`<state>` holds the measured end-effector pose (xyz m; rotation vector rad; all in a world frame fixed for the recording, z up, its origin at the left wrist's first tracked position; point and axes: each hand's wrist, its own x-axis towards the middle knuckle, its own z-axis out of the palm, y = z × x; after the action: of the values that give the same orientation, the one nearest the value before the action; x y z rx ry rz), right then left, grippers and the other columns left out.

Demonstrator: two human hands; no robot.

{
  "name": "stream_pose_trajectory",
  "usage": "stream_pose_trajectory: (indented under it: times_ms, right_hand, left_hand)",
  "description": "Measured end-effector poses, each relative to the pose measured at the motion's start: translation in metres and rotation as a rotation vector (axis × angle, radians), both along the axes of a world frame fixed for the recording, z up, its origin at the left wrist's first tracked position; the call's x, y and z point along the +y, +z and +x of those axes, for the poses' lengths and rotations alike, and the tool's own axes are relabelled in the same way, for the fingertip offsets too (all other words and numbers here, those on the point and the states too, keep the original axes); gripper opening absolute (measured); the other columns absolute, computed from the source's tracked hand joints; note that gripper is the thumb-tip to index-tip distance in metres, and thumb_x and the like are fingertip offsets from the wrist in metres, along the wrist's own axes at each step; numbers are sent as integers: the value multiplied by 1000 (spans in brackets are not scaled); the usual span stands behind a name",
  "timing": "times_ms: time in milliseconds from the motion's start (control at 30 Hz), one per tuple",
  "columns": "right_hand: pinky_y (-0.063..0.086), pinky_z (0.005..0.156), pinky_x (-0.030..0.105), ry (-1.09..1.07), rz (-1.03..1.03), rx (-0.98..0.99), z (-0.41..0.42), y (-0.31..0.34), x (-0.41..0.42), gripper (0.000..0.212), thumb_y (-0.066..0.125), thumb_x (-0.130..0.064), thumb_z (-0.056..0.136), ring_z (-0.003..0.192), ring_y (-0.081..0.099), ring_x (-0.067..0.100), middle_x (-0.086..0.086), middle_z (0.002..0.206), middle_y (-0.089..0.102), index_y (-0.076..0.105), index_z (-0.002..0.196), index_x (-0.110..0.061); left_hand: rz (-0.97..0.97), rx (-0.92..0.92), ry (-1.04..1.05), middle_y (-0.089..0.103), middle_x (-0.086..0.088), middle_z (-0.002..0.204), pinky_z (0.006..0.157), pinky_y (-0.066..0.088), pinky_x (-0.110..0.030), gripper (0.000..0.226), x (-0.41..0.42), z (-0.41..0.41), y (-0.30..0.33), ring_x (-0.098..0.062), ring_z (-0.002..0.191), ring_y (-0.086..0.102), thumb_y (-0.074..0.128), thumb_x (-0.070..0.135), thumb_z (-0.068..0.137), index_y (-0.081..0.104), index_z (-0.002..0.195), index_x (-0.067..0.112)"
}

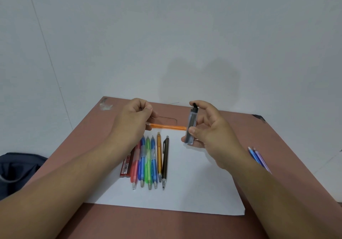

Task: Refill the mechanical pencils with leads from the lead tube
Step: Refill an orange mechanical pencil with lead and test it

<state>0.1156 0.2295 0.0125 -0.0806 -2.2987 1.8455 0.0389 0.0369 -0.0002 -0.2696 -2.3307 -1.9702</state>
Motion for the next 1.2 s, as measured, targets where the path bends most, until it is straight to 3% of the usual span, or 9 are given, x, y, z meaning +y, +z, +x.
stream_pose_trajectory:
  times_ms: [200,367,567,667,767,800,900,1033,1200]
  right_hand:
    - [62,69,29,102,98,-59,1,-3,2,63,59,12,93,85,74,37,11,98,48,68,111,-47]
    - [59,74,26,211,425,-115,6,-1,9,63,62,-1,96,72,74,13,-4,101,59,60,128,-55]
    - [53,78,26,306,803,-210,8,2,17,27,67,-26,94,81,63,6,-13,88,71,73,112,-45]
    - [55,79,29,128,841,-92,6,-1,17,13,66,-43,92,83,63,1,-21,91,71,78,97,-40]
    - [52,70,29,-135,829,248,-1,-8,18,8,72,-37,90,72,59,6,-16,77,66,76,85,-31]
    - [49,68,22,-174,797,341,-3,-10,18,2,75,-32,88,71,58,5,-18,75,63,76,87,-31]
    - [42,70,8,-201,862,474,-7,-16,15,18,78,-27,87,72,55,0,-26,82,55,76,105,-28]
    - [56,71,32,-198,914,514,-12,-24,7,19,73,-32,89,82,62,11,-10,93,64,77,107,-27]
    - [53,63,35,-240,983,603,-15,-26,4,10,69,-27,91,78,60,16,-7,84,63,78,91,-22]
  left_hand:
    - [1,9,19,75,4,85,82,60,-47,19,-2,-3,-1,-22,83,71,52,22,102,64,88,17]
    - [-49,56,45,74,5,85,76,59,-36,18,-3,-2,-2,-16,78,71,52,24,102,64,90,17]
    - [-211,164,38,71,11,88,78,57,-35,16,-6,0,-2,-10,83,68,51,30,102,61,90,25]
    - [-325,236,7,69,10,88,75,55,-33,15,-6,1,-3,-12,84,66,50,31,103,58,89,30]
    - [-417,289,-40,67,7,88,73,55,-33,14,-5,2,-3,-12,83,64,49,34,102,56,90,32]
    - [-442,307,-54,67,6,88,74,55,-34,14,-3,3,-4,-12,83,63,49,34,102,56,92,31]
    - [-497,372,-88,63,7,87,71,50,-29,13,2,6,-4,-7,79,58,50,33,103,58,96,25]
    - [-544,491,-114,58,10,82,64,43,-25,13,7,10,-5,-7,78,53,51,30,102,59,95,22]
    - [-550,561,-133,58,9,83,69,46,-30,14,9,10,-6,-10,80,54,51,29,102,59,94,22]
